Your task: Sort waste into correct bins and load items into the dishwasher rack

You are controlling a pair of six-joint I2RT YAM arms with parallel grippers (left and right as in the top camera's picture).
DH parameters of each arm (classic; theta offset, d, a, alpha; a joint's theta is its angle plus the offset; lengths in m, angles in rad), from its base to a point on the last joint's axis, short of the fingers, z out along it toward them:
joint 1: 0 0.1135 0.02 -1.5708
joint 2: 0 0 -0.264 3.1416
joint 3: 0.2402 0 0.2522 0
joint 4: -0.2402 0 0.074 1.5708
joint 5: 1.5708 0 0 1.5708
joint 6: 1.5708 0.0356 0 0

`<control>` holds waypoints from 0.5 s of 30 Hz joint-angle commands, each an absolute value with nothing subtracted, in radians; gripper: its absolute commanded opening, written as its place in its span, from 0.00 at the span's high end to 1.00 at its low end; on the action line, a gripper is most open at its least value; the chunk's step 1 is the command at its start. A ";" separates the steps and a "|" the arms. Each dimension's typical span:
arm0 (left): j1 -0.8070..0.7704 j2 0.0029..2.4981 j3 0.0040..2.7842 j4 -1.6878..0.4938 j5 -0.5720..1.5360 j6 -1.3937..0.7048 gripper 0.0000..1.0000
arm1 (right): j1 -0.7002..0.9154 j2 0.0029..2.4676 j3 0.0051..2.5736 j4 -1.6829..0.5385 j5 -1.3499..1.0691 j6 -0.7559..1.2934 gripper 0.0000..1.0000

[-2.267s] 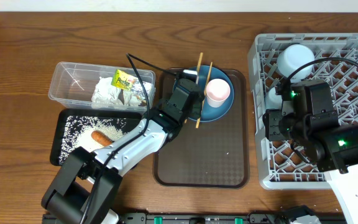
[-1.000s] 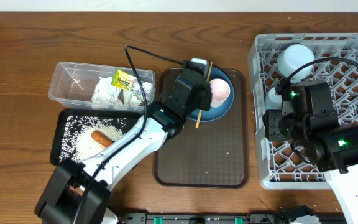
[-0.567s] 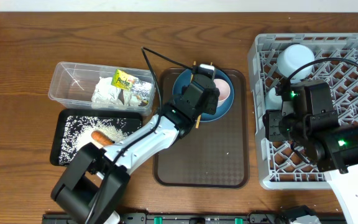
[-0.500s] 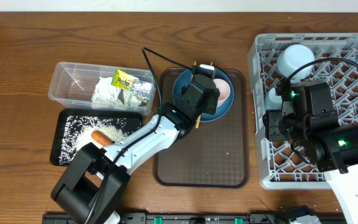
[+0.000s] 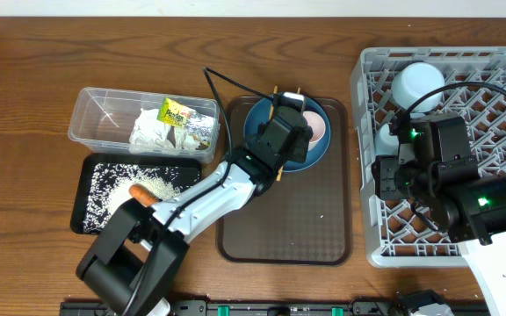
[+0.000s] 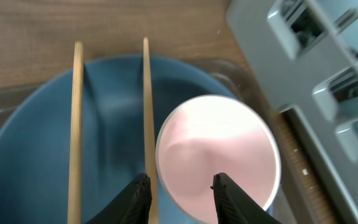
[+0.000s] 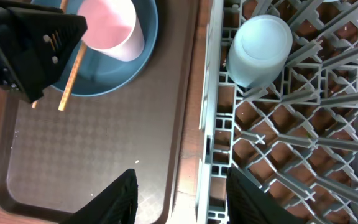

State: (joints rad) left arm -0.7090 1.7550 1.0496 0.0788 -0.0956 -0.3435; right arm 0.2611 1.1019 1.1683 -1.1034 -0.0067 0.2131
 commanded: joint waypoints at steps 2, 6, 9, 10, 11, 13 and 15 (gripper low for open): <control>-0.710 1.785 1.055 0.081 -0.117 -0.356 0.65 | 0.254 1.099 1.169 -1.108 -0.004 0.220 0.54; -0.710 1.785 1.055 0.092 -0.117 -0.356 0.70 | 0.254 1.099 1.169 -1.108 -0.004 0.219 0.54; -0.710 1.790 1.055 0.088 -0.117 -0.356 0.70 | 0.254 1.099 1.169 -1.112 -0.004 0.220 0.54; -0.710 1.793 1.055 0.087 -0.117 -0.356 0.71 | 0.254 1.099 1.169 -1.112 -0.004 0.220 0.54; -0.710 1.795 1.055 0.084 -0.117 -0.356 0.70 | 0.254 1.099 1.169 -1.112 -0.004 0.220 0.54; -0.710 1.798 1.055 0.083 -0.117 -0.356 0.70 | 0.254 1.099 1.169 -1.112 -0.004 0.220 0.54; -0.710 1.798 1.055 0.084 -0.117 -0.356 0.71 | 0.254 1.099 1.169 -1.112 -0.004 0.220 0.54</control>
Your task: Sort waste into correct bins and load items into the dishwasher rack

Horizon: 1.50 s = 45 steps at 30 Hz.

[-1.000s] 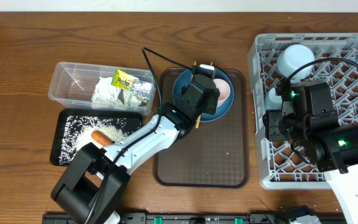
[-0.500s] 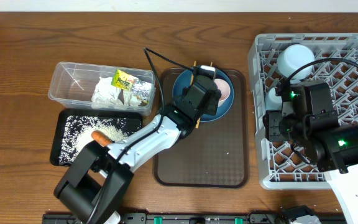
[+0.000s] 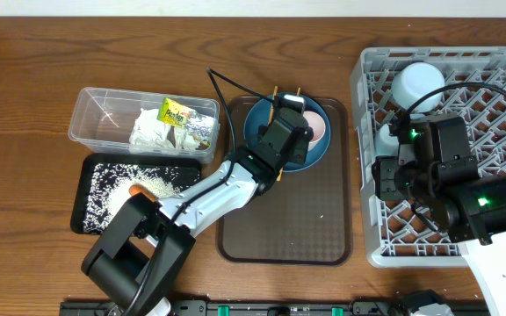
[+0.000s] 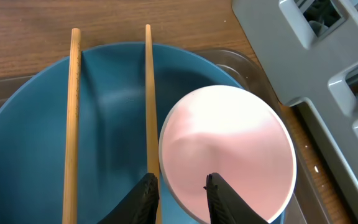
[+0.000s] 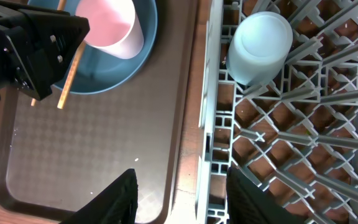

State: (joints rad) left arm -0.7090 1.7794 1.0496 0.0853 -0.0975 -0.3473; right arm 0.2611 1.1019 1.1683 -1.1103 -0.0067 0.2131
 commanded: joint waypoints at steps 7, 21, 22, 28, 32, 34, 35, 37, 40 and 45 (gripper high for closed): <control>-0.711 1.804 1.051 0.070 -0.117 -0.356 0.70 | 0.254 1.099 1.169 -1.112 -0.004 0.220 0.54; -0.711 1.810 1.051 0.084 -0.117 -0.372 0.85 | 0.254 1.099 1.169 -1.111 -0.004 0.220 0.54; -0.711 1.810 1.051 0.085 -0.117 -0.372 0.86 | 0.254 1.099 1.169 -1.111 -0.004 0.220 0.54; -0.711 1.810 1.052 0.099 -0.117 -0.372 0.94 | 0.254 1.099 1.169 -1.111 -0.004 0.219 0.54; -0.711 1.802 1.052 0.099 -0.117 -0.372 0.94 | 0.254 1.099 1.169 -1.112 -0.004 0.219 0.54; -0.711 1.794 1.052 0.100 -0.117 -0.372 0.94 | 0.254 1.099 1.169 -1.112 -0.004 0.219 0.54; -0.711 1.787 1.052 0.100 -0.117 -0.372 0.93 | 0.254 1.099 1.169 -1.112 -0.004 0.219 0.54; -0.711 1.766 1.052 0.100 -0.117 -0.372 0.94 | 0.254 1.099 1.169 -1.112 -0.004 0.219 0.54; -0.711 1.718 1.052 0.099 -0.117 -0.371 0.94 | 0.254 1.099 1.169 -1.111 -0.004 0.220 0.54; -0.710 1.579 1.052 0.066 -0.116 -0.373 0.94 | 0.254 1.098 1.169 -1.112 -0.005 0.221 0.47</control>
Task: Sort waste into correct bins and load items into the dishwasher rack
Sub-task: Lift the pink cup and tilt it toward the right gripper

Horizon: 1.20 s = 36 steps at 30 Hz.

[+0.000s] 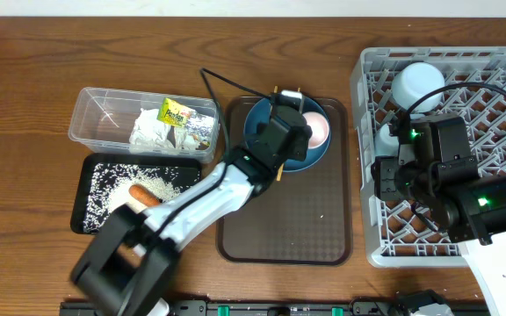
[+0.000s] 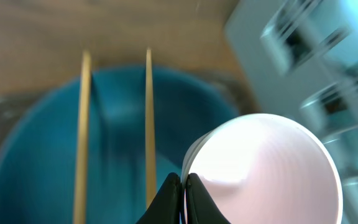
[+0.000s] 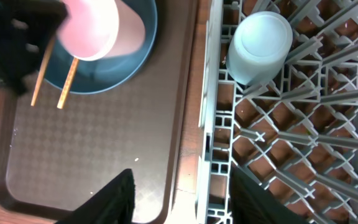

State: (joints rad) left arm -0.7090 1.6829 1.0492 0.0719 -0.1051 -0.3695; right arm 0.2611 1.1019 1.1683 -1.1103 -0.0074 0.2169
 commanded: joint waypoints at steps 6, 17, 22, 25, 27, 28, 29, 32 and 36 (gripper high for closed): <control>-0.710 1.372 1.052 -0.092 -0.043 -0.406 0.94 | 0.253 1.068 1.184 -1.112 -0.056 0.218 0.36; -0.513 1.092 1.052 -0.211 0.703 -0.731 0.94 | 0.113 0.883 1.264 -1.124 -0.500 -0.048 0.12; -0.411 1.119 1.052 -0.054 1.040 -0.906 0.94 | 0.078 0.860 1.264 -1.163 -0.810 -0.269 0.13; -0.398 1.158 1.052 0.061 1.169 -0.998 0.94 | 0.078 0.862 1.264 -1.175 -0.951 -0.383 0.13; -0.398 1.194 1.052 0.123 1.235 -1.045 0.94 | 0.078 0.862 1.264 -1.171 -1.010 -0.431 0.14; -0.398 1.208 1.052 0.130 1.252 -1.055 0.94 | 0.078 0.862 1.264 -1.168 -1.022 -0.444 0.14; -0.398 1.221 1.052 0.130 1.266 -1.057 0.94 | 0.078 0.862 1.264 -1.163 -1.026 -0.451 0.14; -0.398 1.260 1.052 0.130 1.287 -1.056 0.94 | 0.078 0.862 1.264 -1.155 -1.026 -0.474 0.14; -0.398 1.303 1.052 0.136 1.287 -1.056 0.94 | 0.078 0.867 1.264 -1.126 -1.026 -0.480 0.15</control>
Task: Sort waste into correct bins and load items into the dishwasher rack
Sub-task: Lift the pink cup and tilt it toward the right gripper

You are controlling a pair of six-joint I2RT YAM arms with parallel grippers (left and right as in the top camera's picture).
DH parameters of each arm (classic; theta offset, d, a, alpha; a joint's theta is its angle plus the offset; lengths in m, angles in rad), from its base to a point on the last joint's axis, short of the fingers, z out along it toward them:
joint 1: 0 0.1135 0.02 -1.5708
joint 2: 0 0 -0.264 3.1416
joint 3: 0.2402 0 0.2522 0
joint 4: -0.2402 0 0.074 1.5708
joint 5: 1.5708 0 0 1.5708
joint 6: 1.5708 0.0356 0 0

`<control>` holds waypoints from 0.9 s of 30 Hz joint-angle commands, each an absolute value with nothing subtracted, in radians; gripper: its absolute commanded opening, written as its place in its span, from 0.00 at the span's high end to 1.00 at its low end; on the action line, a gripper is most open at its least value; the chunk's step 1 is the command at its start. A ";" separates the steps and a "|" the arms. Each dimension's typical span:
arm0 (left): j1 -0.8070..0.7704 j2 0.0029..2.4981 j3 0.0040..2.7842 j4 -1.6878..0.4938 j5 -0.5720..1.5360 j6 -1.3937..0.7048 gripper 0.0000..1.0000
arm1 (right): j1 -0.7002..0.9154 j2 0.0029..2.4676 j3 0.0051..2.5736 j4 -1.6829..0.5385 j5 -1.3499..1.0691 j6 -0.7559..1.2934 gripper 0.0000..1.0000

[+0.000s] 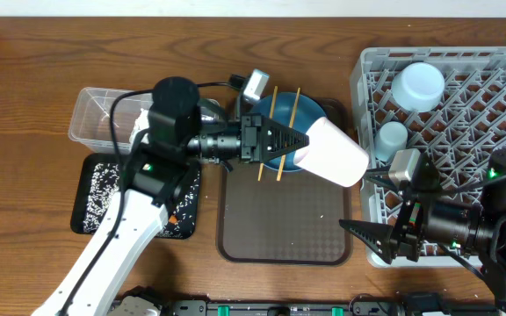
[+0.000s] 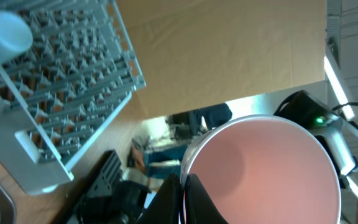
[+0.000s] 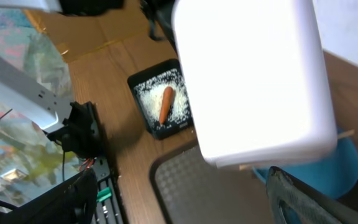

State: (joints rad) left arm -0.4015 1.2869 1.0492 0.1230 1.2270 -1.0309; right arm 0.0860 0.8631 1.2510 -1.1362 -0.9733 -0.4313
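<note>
My left gripper [image 1: 302,143] is shut on the rim of the cup [image 1: 333,152], white outside and pink inside. It holds the cup in the air on its side, base pointing right, between the blue plate [image 1: 277,147] and the grey dishwasher rack [image 1: 451,132]. The left wrist view looks into the pink cup [image 2: 266,168], with the jaws pinched on its rim. Two wooden chopsticks [image 1: 272,132] lie across the plate. My right gripper [image 1: 369,239] stands open, low by the rack's front left corner, facing the white cup [image 3: 253,81].
A brown tray [image 1: 279,219] bears the plate. A white cup [image 1: 417,85] and a small pale cup [image 1: 392,139] sit in the rack. At the left are a clear bin [image 1: 95,110] of wrappers and a black tray [image 3: 163,106] of rice with a sausage.
My left gripper held the cup just over the plate; now it holds it high and on its side, nearer the rack. My right gripper was above the rack looking down; now it is low, facing left.
My left gripper stood open around the cup's rim on the blue plate, then narrower on it. Then it was shut on the rim with the cup tipped off the plate. Now the cup hangs in the air by the rack, and my right gripper faces it.
</note>
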 commanded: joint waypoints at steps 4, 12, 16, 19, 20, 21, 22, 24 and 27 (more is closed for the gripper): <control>-0.398 1.321 1.052 0.163 1.287 -1.056 0.94 | 0.078 0.890 1.264 -1.122 -1.026 -0.480 0.22; -0.398 1.319 1.052 0.167 1.303 -1.056 0.94 | 0.078 0.963 1.264 -1.073 -1.026 -0.480 0.21; -0.398 1.319 1.052 0.167 1.321 -1.056 0.94 | 0.078 0.974 1.264 -1.045 -1.024 -0.480 0.15; -0.398 1.319 1.052 0.167 1.341 -1.056 0.94 | 0.078 0.973 1.264 -1.039 -1.013 -0.480 0.12; -0.398 1.319 1.052 0.167 1.348 -1.057 0.94 | 0.078 0.973 1.264 -1.039 -1.004 -0.480 0.09; -0.398 1.319 1.052 0.167 1.351 -1.056 0.94 | 0.078 0.973 1.264 -1.040 -0.997 -0.480 0.08; -0.398 1.319 1.052 0.167 1.351 -1.056 0.94 | 0.078 0.973 1.264 -1.040 -0.995 -0.480 0.06; -0.398 1.319 1.052 0.167 1.353 -1.056 0.94 | 0.078 0.972 1.264 -1.040 -0.994 -0.480 0.02; -0.398 1.319 1.052 0.167 1.362 -1.057 0.94 | 0.078 0.968 1.271 -1.045 -0.989 -0.480 0.01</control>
